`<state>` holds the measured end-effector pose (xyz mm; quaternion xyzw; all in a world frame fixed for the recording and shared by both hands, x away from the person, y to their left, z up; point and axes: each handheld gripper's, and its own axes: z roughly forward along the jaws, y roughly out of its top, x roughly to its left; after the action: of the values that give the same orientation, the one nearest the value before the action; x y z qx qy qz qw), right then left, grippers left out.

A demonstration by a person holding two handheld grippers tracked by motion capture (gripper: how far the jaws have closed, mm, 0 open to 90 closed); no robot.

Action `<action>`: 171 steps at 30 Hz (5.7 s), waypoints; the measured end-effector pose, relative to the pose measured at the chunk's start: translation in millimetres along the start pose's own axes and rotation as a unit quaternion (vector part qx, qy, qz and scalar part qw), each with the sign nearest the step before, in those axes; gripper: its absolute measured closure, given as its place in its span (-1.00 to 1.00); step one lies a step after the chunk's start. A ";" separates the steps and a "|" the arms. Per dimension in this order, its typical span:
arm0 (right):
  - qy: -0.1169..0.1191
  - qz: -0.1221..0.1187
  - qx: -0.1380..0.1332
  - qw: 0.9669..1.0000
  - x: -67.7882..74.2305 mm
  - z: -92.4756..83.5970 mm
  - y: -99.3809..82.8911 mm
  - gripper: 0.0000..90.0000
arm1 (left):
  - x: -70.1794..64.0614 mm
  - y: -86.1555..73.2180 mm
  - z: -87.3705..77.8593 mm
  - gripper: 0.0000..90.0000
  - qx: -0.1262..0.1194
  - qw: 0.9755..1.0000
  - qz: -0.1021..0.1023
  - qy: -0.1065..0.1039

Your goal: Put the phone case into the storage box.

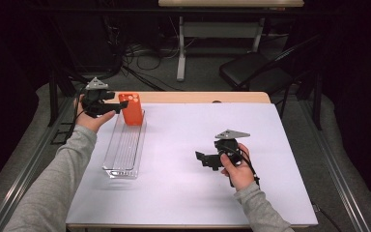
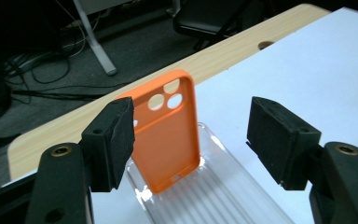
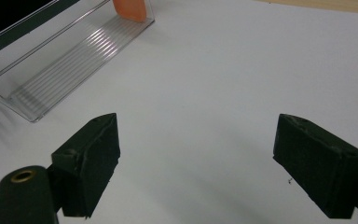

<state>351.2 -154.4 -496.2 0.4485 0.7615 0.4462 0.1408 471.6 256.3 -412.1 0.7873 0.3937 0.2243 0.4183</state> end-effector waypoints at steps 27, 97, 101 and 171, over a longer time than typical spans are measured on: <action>-0.001 -0.004 0.002 1.000 1.0 0.0 -0.2 -0.68 | -27.5 8.4 -28.3 -0.43 -0.022 0.994 -0.057 -0.088; 0.010 -0.039 -0.010 0.999 4.2 -44.6 -33.7 -0.85 | -133.2 -75.6 -37.8 -0.65 -0.014 0.979 0.023 -0.200; 0.010 -0.038 -0.016 0.999 0.2 -51.6 -40.4 -0.89 | -130.4 -84.8 -41.1 -0.65 -0.020 0.980 0.014 -0.199; -0.064 0.045 -0.034 0.996 -54.4 -75.6 -99.3 -0.87 | -102.9 -136.8 -42.1 -0.64 -0.036 0.982 -0.046 -0.177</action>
<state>279.8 -260.0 -543.9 0.5053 0.7143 0.4480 0.1839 323.0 240.1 -505.7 0.7797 0.3411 0.0758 0.5196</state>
